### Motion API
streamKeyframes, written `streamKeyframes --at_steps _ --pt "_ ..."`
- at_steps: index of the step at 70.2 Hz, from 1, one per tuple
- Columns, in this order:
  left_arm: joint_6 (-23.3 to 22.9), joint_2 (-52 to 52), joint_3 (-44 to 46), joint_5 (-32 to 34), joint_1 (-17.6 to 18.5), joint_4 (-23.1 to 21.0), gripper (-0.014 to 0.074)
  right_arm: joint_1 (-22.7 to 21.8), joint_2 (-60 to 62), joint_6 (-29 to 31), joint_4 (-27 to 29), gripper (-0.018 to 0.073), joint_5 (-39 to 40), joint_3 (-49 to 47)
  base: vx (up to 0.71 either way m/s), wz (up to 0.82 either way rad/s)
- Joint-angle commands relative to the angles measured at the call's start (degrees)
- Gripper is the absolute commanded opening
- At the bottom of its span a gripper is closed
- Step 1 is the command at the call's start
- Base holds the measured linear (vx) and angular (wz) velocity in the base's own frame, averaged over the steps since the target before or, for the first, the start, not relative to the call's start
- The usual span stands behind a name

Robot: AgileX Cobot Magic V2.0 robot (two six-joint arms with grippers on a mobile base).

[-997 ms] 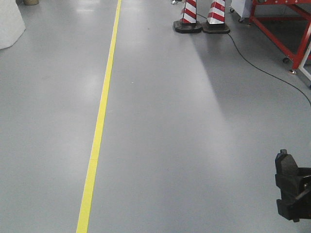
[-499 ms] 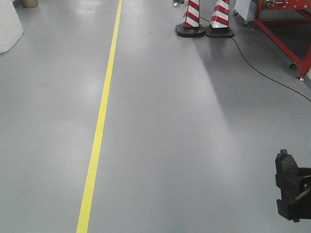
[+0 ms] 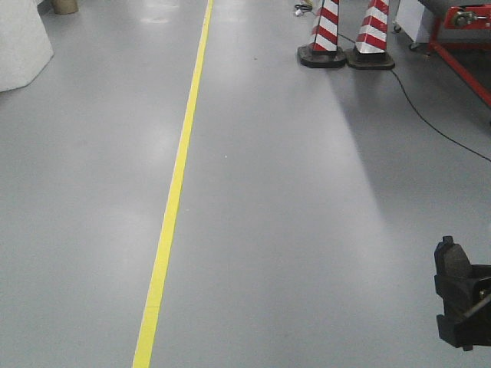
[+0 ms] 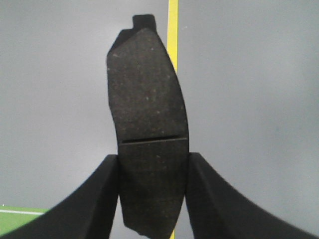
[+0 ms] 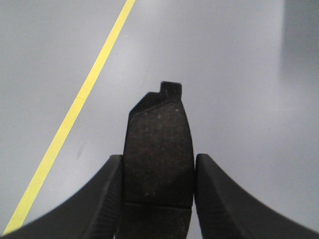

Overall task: Move and align brake pads A on conveyor
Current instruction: 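Drive along the yellow-lined aisle past the red-white cones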

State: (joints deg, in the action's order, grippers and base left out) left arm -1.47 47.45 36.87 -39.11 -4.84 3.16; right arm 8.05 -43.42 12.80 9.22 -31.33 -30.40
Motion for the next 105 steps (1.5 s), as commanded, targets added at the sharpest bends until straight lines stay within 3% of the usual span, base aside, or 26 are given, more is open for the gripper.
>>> streamKeyframes --at_steps 1,105 --pt "-0.2 -0.3 1.9 4.2 0.0 -0.1 0.0192 -0.2 0.4 0.4 0.3 -0.0003 4.5 -1.8 0.34 0.1" --pt "-0.2 -0.3 1.9 4.2 0.0 -0.1 0.0192 -0.2 0.4 0.4 0.3 -0.0003 4.5 -1.8 0.49 -0.01"
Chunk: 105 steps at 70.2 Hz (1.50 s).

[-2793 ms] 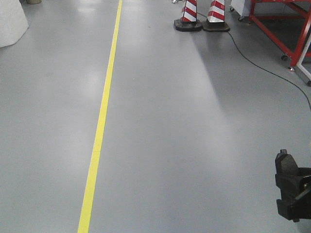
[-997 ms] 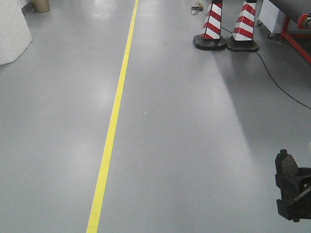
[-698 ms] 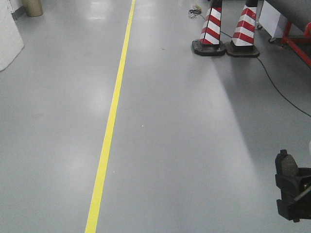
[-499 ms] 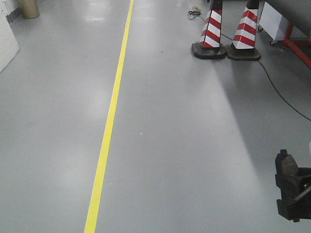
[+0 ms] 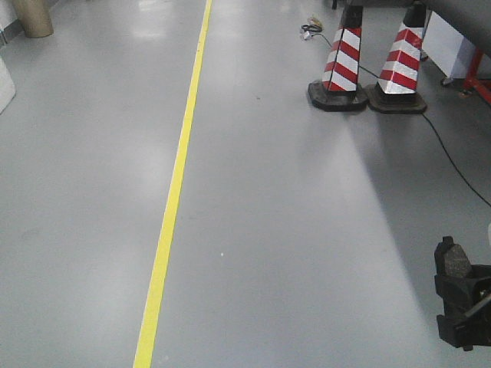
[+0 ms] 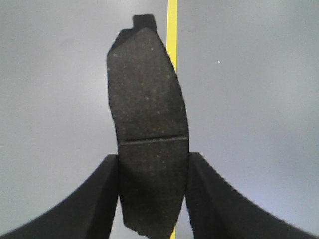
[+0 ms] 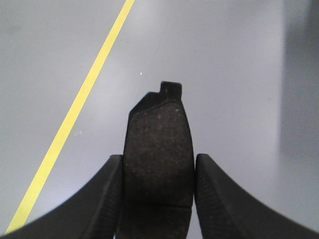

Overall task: Move and align brake pads A on conveyor
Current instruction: 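Drive along the yellow-lined aisle past the red-white cones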

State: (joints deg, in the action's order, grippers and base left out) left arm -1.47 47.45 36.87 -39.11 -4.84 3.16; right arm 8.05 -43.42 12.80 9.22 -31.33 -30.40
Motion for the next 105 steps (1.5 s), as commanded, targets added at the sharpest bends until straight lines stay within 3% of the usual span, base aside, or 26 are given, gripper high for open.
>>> streamKeyframes --at_steps 1,105 --pt "-0.2 -0.3 1.9 4.2 0.0 -0.1 0.0192 -0.2 0.4 0.4 0.3 -0.0003 4.5 -1.8 0.58 0.03" --pt "-0.2 -0.3 1.9 4.2 0.0 -0.1 0.0192 -0.2 0.4 0.4 0.3 -0.0003 4.4 -1.8 0.62 -0.01"
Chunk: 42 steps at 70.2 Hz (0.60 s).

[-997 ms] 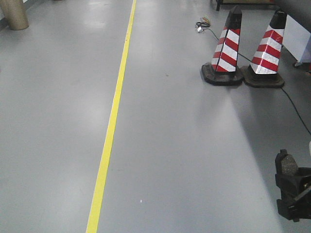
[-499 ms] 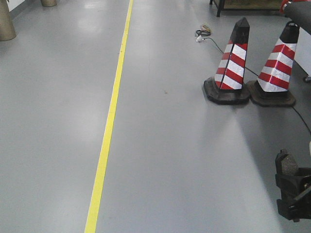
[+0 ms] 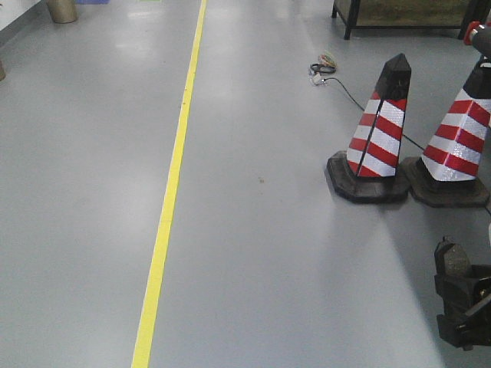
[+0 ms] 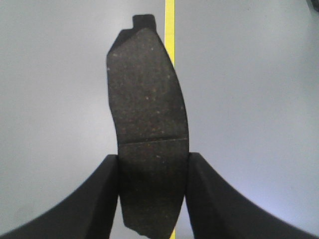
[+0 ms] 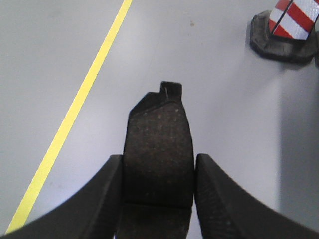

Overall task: Move and align brake pads A on conveyor
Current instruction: 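Drive along the yellow-lined aisle past the red-white cones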

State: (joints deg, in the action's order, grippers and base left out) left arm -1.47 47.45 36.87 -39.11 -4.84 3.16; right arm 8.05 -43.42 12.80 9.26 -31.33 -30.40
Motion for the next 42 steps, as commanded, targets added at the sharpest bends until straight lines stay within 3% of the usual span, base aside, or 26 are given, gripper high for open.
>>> streamKeyframes --at_steps 1,42 --pt "-0.2 -0.3 1.9 4.2 0.0 -0.1 0.0192 -0.2 0.4 0.4 0.3 -0.0003 4.4 -1.8 0.61 -0.03" --pt "-0.2 -0.3 1.9 4.2 0.0 -0.1 0.0192 -0.2 0.4 0.4 0.3 -0.0003 4.4 -1.8 0.59 -0.07"
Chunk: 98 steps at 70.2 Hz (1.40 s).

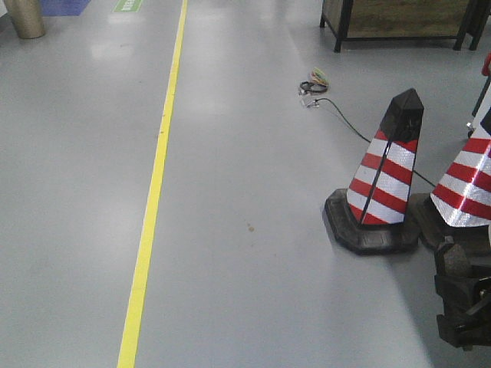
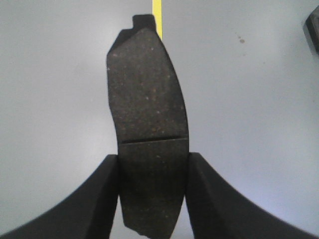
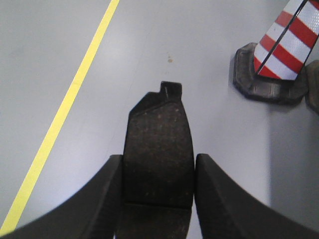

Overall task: Move and align brake pads A on conveyor
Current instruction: 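Drive along the yellow-lined aisle past the red-white cones, then drive up to the black conveyor belt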

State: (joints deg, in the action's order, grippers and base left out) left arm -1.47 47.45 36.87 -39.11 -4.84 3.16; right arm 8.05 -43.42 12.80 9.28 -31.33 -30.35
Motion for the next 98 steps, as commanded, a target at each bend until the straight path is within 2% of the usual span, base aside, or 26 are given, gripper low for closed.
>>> streamKeyframes --at_steps 1,47,98 --pt "-0.2 -0.3 1.9 4.2 0.0 -0.1 0.0192 -0.2 0.4 0.4 0.3 -0.0003 4.4 -1.8 0.57 -0.09" --pt "-0.2 -0.4 1.9 4.2 0.0 -0.1 0.0192 -0.2 0.4 0.4 0.3 -0.0003 4.5 -1.8 0.54 -0.14" --pt "-0.2 -0.3 1.9 4.3 0.0 -0.1 0.0192 -0.2 0.4 0.4 0.3 -0.0003 4.5 -1.8 0.42 -0.59"
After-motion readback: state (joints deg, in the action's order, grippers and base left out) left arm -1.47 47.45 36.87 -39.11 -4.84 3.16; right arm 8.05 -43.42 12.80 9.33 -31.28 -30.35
